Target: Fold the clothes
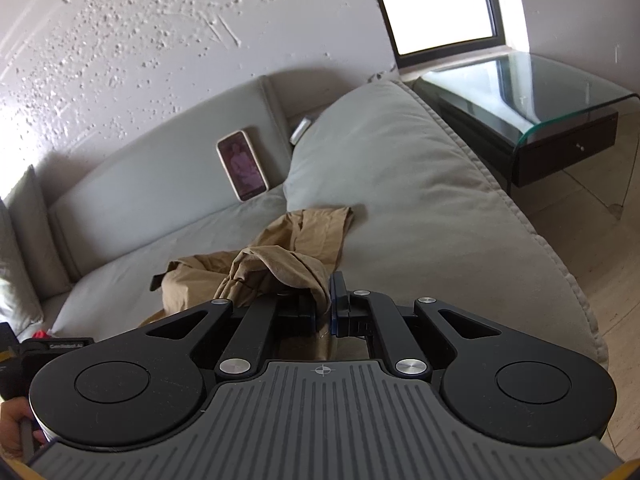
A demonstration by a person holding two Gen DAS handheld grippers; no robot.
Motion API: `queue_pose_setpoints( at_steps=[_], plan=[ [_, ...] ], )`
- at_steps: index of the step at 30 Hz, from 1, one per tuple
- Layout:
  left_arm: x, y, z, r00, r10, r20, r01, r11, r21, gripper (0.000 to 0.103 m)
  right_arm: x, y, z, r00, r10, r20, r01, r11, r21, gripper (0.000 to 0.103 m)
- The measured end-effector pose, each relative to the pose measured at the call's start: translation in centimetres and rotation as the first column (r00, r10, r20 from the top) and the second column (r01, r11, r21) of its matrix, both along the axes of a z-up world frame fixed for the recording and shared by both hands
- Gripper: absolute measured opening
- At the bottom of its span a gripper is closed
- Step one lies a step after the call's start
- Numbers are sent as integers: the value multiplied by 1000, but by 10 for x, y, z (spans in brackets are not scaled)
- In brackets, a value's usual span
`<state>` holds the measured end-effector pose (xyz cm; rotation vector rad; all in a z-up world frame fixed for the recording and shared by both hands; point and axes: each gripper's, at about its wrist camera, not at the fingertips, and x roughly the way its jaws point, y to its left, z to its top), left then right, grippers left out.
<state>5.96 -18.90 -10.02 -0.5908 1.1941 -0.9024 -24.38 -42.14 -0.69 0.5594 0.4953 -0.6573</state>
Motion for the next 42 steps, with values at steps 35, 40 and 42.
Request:
queue_pose_setpoints(
  at_steps=[35, 40, 42],
  plan=[
    [-36, 174, 94, 933, 288, 215, -273, 957, -96, 14, 84, 73, 123, 872, 477, -108, -483, 806, -344, 42],
    [-37, 175, 30, 957, 273, 93, -281, 956, 83, 35, 88, 32, -8, 888, 396, -234, -346, 910, 228, 42],
    [-37, 175, 27, 958, 274, 87, -281, 956, 80, 37, 67, 30, -26, 898, 390, -203, -323, 899, 297, 53]
  ],
)
